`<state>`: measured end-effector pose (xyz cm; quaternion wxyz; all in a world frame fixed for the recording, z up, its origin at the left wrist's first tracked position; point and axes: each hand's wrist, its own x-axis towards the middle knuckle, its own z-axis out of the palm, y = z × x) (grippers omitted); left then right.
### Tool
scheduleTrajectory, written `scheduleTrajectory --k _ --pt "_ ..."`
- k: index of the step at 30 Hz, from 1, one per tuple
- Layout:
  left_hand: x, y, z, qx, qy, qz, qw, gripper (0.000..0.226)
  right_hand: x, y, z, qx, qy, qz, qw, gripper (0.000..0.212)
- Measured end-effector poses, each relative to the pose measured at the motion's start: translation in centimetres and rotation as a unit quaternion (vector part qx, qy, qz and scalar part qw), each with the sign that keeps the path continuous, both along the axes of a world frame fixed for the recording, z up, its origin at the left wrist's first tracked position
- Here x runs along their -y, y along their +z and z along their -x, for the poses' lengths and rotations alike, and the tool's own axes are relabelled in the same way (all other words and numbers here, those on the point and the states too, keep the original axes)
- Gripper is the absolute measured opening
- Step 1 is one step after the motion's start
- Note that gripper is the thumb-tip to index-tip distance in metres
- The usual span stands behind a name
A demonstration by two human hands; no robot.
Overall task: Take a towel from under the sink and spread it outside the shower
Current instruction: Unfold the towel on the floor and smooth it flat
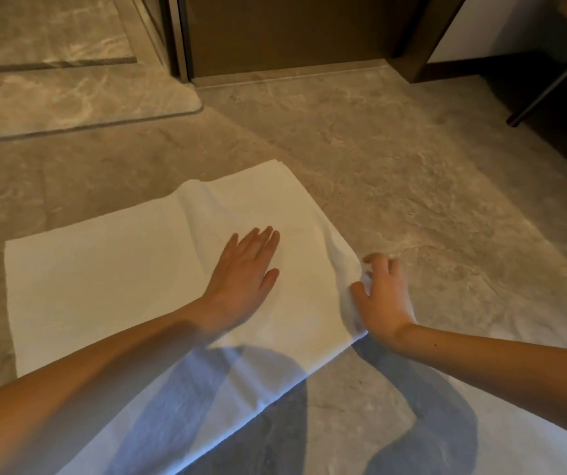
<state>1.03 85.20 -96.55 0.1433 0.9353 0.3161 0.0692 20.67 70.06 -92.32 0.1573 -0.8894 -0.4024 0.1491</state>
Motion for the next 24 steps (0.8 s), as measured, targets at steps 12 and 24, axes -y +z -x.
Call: scheduleTrajectory --k 12,24 --pt "-0.8 -3.0 1.9 -0.067 -0.009 -0.044 0.997 0.063 -3.9 -4.5 2.2 0.112 0.312 0.072 0.941 0.058" --pt "-2.5 -2.3 4.7 -0.037 -0.077 -0.033 0.996 0.058 -3.8 -4.8 2.0 0.121 0.316 0.086 0.937 0.059"
